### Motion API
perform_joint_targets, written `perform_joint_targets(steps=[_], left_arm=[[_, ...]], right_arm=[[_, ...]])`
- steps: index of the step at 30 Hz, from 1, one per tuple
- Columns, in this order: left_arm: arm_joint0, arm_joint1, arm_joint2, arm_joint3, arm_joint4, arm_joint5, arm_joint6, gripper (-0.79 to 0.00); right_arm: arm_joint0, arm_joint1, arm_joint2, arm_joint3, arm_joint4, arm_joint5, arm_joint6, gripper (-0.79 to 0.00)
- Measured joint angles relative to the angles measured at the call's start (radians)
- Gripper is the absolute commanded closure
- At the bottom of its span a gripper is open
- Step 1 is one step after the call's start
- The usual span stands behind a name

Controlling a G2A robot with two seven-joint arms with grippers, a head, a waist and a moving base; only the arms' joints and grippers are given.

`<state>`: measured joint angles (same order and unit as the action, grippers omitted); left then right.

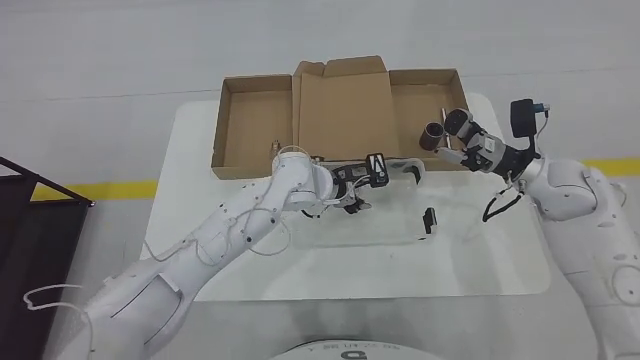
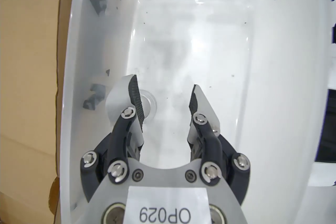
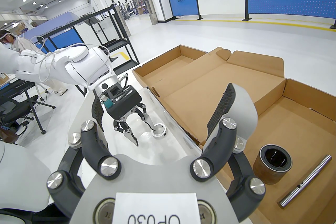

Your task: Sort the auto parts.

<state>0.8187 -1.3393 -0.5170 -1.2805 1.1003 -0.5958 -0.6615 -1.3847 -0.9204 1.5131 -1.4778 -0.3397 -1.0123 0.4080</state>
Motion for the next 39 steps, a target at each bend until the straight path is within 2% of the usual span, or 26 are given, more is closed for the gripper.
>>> perform_joint_targets(steps=[3, 4, 10, 12, 17, 18, 22, 27, 33, 39], left_arm=[[-0.014, -0.015, 0.016, 0.037, -0.006, -0.004, 0.002, -0.382], [-0.02, -0.02, 0.021, 0.051, -0.012, -0.008, -0.001, -0.354], [-0.044, -0.045, 0.04, 0.108, -0.112, -0.069, -0.085, -0.372], [-0.05, -0.05, 0.04, 0.115, -0.152, -0.08, -0.11, -0.413], [-0.063, -0.056, 0.027, 0.108, -0.236, -0.107, -0.14, -0.379], [-0.066, -0.056, 0.021, 0.103, -0.235, -0.102, -0.136, -0.351], [-0.069, -0.048, 0.002, 0.094, -0.126, -0.042, -0.066, -0.326], [-0.06, -0.05, 0.021, 0.12, -0.037, -0.031, -0.044, -0.286], [-0.066, -0.067, 0.04, 0.165, -0.038, -0.045, -0.042, -0.265], [-0.081, -0.085, 0.048, 0.2, -0.116, -0.103, -0.091, -0.265]], right_arm=[[0.0, 0.0, 0.0, 0.0, 0.0, 0.0, 0.0, -0.785], [0.0, 0.0, 0.0, 0.0, 0.0, 0.0, 0.0, -0.785], [0.0, 0.0, 0.0, 0.0, 0.0, 0.0, 0.0, -0.785], [0.0, 0.0, 0.0, 0.0, 0.0, 0.0, 0.0, -0.785], [0.0, 0.0, 0.0, 0.0, 0.0, 0.0, 0.0, -0.785], [0.0, 0.0, 0.0, 0.0, 0.0, 0.0, 0.0, -0.785], [0.0, 0.0, 0.0, 0.0, 0.0, 0.0, 0.0, -0.785], [0.0, 0.0, 0.0, 0.0, 0.0, 0.0, 0.0, -0.785], [0.0, 0.0, 0.0, 0.0, 0.0, 0.0, 0.0, -0.785], [0.0, 0.0, 0.0, 0.0, 0.0, 0.0, 0.0, -0.785]])
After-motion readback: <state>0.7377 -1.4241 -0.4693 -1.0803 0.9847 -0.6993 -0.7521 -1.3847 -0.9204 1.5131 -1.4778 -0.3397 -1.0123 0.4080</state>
